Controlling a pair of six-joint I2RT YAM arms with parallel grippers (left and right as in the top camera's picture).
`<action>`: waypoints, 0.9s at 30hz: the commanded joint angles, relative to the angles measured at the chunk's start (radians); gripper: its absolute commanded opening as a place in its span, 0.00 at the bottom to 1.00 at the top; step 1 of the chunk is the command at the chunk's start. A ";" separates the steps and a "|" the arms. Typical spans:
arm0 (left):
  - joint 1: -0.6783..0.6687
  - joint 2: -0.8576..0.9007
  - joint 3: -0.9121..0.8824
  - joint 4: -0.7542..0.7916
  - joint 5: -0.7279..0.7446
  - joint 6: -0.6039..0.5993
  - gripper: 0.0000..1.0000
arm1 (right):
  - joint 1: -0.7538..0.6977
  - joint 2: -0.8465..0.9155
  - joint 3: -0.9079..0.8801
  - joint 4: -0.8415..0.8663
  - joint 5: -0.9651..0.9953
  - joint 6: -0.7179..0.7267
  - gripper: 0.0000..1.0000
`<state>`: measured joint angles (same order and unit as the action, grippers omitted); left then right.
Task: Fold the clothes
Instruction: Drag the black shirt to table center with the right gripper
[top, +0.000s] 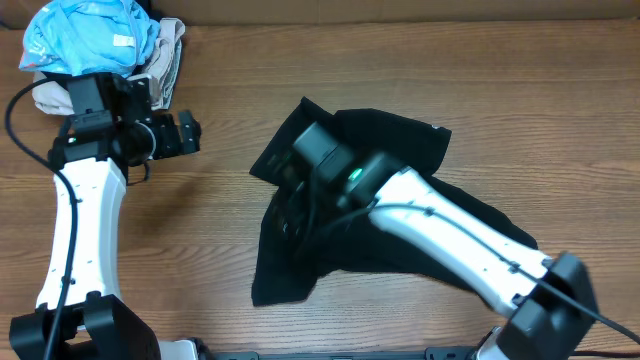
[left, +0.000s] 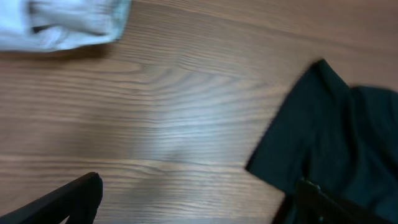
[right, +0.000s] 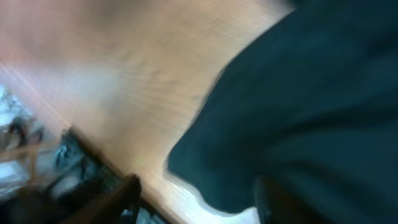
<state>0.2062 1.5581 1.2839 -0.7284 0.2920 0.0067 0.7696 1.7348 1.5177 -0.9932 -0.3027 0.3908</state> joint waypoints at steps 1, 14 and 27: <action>-0.075 0.003 0.022 -0.002 0.051 0.116 1.00 | -0.160 -0.058 0.056 -0.018 0.091 -0.006 0.73; -0.380 0.006 0.020 -0.050 -0.029 0.150 1.00 | -0.646 0.110 0.054 0.005 0.250 -0.028 0.79; -0.534 0.050 0.001 -0.140 -0.041 0.150 0.99 | -0.766 0.346 0.054 0.154 0.249 -0.077 0.79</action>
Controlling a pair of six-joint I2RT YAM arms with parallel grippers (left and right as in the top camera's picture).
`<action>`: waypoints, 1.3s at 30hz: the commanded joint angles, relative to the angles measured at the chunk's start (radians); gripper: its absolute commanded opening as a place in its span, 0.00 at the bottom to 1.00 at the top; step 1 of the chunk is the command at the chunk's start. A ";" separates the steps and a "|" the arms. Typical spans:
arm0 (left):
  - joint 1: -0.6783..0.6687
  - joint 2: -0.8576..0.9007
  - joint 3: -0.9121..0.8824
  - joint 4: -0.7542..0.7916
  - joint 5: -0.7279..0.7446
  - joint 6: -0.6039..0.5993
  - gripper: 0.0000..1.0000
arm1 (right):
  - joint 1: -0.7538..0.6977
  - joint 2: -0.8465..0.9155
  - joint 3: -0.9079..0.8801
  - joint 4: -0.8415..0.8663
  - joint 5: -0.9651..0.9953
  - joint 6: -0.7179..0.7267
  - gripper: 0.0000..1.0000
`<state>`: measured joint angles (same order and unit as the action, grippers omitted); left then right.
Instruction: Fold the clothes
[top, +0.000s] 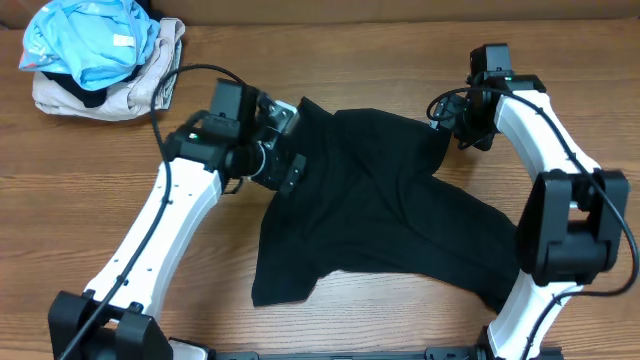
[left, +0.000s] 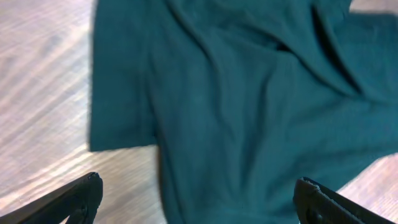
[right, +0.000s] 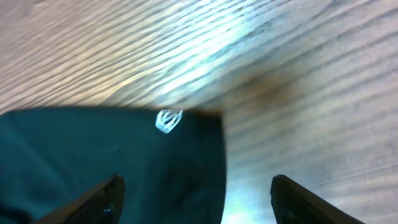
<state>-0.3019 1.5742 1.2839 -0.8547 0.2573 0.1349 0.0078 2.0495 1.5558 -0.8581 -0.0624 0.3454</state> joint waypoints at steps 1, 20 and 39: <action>-0.031 0.043 0.002 -0.021 -0.006 0.021 0.98 | -0.003 0.043 0.016 0.028 0.008 -0.039 0.78; -0.035 0.148 0.001 -0.024 -0.003 0.007 0.98 | -0.002 0.154 0.019 0.182 0.016 -0.085 0.04; -0.035 0.152 0.001 -0.022 -0.003 0.007 0.97 | -0.012 0.135 0.593 0.221 0.018 -0.190 0.98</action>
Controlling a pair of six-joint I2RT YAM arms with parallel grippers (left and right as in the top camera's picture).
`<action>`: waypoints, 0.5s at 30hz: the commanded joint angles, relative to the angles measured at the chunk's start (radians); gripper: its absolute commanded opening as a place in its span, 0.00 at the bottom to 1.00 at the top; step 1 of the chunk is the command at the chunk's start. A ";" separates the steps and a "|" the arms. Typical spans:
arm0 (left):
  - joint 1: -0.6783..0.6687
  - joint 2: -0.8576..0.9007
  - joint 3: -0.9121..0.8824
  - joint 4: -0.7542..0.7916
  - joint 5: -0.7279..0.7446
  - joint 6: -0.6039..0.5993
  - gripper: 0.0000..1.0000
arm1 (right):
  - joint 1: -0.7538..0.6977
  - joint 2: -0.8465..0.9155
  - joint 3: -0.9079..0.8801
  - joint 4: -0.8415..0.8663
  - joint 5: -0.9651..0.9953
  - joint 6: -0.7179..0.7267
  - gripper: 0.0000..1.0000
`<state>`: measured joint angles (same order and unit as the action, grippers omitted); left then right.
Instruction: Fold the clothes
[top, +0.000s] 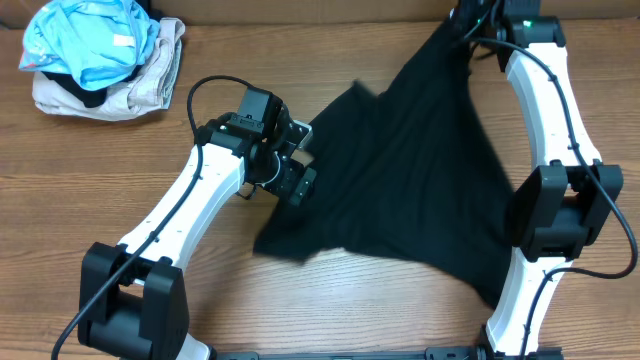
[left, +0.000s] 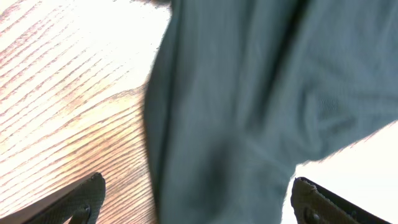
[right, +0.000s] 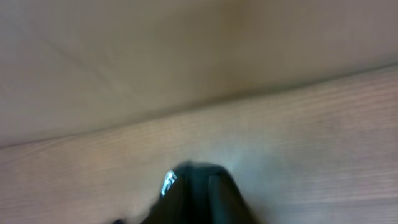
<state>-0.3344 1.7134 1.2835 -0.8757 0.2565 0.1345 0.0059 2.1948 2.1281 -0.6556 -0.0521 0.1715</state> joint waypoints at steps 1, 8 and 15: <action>-0.003 0.013 0.002 -0.001 -0.002 0.008 0.97 | -0.012 -0.010 0.021 0.017 0.007 -0.016 1.00; 0.000 0.013 0.002 0.009 -0.068 -0.022 1.00 | -0.014 -0.074 0.021 -0.181 0.007 0.069 1.00; 0.000 0.011 0.002 0.007 -0.113 -0.155 1.00 | -0.010 -0.275 0.021 -0.542 0.007 0.257 1.00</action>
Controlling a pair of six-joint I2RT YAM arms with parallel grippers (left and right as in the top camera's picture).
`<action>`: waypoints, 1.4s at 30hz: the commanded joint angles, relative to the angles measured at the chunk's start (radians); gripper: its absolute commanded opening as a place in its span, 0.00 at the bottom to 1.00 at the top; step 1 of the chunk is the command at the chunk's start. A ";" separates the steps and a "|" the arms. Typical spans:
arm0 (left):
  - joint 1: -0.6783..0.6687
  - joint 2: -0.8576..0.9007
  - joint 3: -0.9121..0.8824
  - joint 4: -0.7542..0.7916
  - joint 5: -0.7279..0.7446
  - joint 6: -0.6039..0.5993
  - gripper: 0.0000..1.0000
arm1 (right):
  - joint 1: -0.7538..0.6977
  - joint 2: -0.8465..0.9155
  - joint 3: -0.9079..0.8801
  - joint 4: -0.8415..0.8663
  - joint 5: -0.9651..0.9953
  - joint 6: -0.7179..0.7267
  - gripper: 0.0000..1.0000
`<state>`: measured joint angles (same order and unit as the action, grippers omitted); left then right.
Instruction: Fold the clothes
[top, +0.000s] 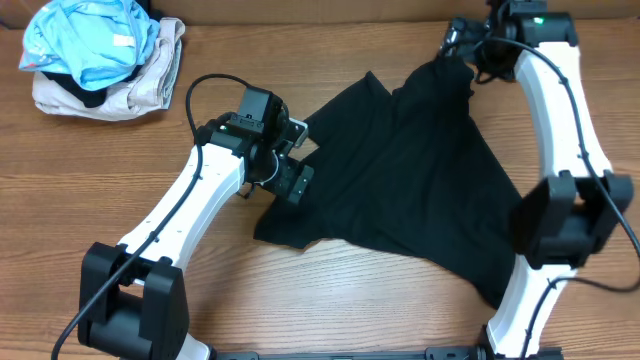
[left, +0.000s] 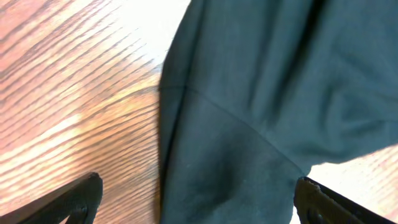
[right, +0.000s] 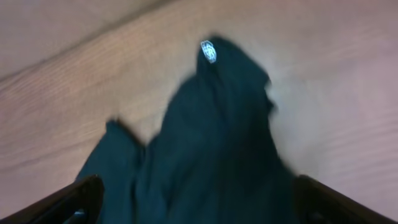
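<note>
A black garment (top: 400, 180) lies spread across the middle of the wooden table (top: 120, 220), mostly flat with some folds. My left gripper (top: 294, 166) stands open over the garment's left edge. In the left wrist view the dark cloth (left: 249, 124) fills the space between the wide-apart fingertips (left: 81, 194). My right gripper (top: 466, 52) hovers open above the garment's far corner. In the right wrist view that corner (right: 211, 143) carries a small white logo (right: 208, 51).
A pile of clothes (top: 95, 50), light blue on beige, sits at the back left corner. The table's back edge runs just behind the right gripper. Bare wood lies left of the garment and along the front edge.
My right gripper was shut on the garment's far corner, held up at the back edge; now it is open and the corner lies on the table. The left gripper has barely moved.
First my right arm lay across the crumpled garment and my left gripper was near the clothes pile. Then the left stood at the garment's left edge and the right at its far right corner. The right held that corner raised and stretched; now it is let go, the garment lying wider.
</note>
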<state>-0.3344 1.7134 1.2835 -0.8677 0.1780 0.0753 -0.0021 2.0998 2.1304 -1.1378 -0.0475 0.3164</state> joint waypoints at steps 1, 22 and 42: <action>0.001 0.010 0.002 -0.008 -0.043 -0.138 1.00 | 0.003 -0.210 0.018 -0.106 0.003 0.123 1.00; 0.006 -0.010 -0.204 -0.107 -0.081 -0.283 0.98 | 0.245 -0.794 -0.407 -0.539 0.120 0.375 1.00; 0.006 0.013 -0.444 0.285 0.032 -0.252 0.58 | 0.330 -0.887 -0.916 -0.295 0.084 0.513 1.00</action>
<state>-0.3313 1.6886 0.8860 -0.5877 0.1108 -0.1978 0.3225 1.2285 1.2331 -1.4464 0.0402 0.7963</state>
